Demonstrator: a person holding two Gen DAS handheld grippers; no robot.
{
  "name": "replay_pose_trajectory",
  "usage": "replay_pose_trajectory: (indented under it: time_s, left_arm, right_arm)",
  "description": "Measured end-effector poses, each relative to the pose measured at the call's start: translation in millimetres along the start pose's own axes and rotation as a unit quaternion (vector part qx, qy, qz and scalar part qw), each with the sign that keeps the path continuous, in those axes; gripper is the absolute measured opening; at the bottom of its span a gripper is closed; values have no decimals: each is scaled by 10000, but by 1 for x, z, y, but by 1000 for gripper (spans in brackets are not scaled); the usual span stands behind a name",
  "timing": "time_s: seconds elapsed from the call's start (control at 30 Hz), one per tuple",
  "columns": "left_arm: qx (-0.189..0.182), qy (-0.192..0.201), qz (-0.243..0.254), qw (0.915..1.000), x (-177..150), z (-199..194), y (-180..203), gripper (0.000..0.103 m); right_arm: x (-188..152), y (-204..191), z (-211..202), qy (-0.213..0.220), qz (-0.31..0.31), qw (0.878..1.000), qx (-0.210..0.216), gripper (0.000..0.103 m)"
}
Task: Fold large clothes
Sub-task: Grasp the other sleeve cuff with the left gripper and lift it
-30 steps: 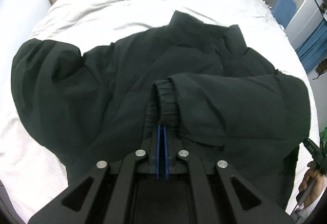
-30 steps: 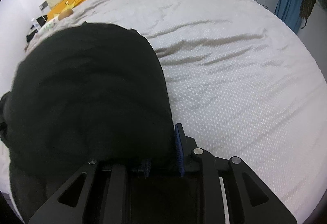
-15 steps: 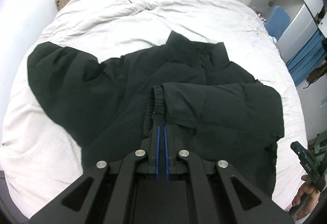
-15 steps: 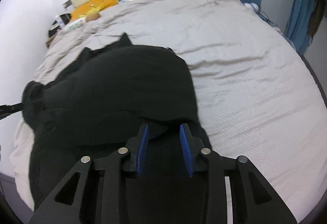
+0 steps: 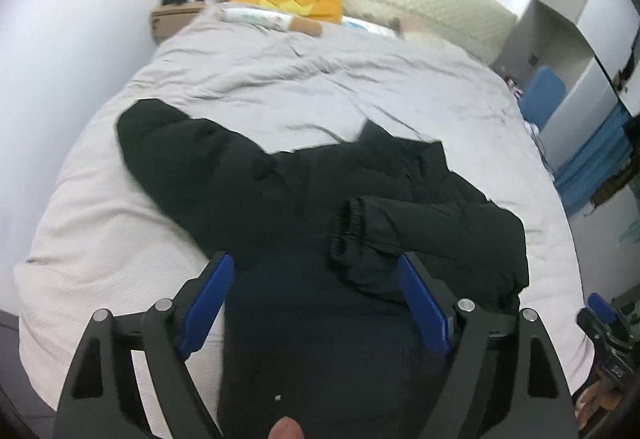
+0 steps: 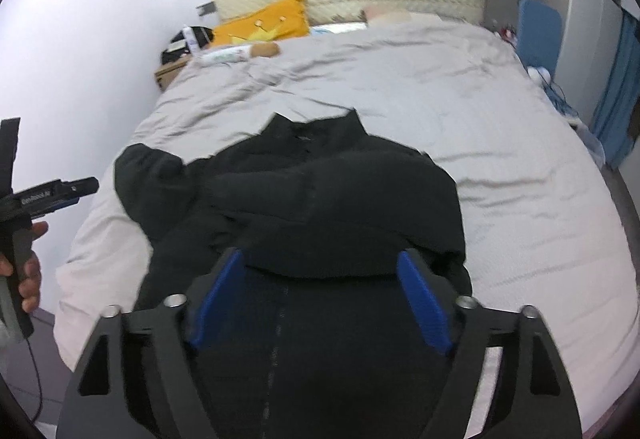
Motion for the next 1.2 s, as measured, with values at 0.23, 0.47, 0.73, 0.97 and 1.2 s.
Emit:
replay_pose_trajectory:
  time_s: [0.23,0.47,0.73,0.97,1.2]
  left_arm:
    - [0,154,-665,9977,-19,-12,-61,87]
    - [156,306,-1182,9924,-30,17,-141,103]
    - [325,260,-1142,9926,-22,72,-224,103]
    - [159,245,-1666,9856,0,134,-310,103]
    - [-223,200,-2283,9731,29,207,-377,103]
  right_arm:
    - [3,-30,-4,-22,-103,9999,4,99]
    - [-3,-56,1,-230,-204,9994,-173,99]
    - [3,-86,1,-162,0,9993,-344,99]
    - [10,-106,17,-209,121,9982,-555,99]
    - [15,-113,32,-336,181,9962,-785,99]
Point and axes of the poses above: each gripper's, at about its wrist camera, not at the fingertips, and z roughly the way its jaws point, y to its right, x to its top, the point moved 1 cm from there along z, roughly the way its jaws point, and after that the axes turned 13 degrees about z, right-handed, at the moved point
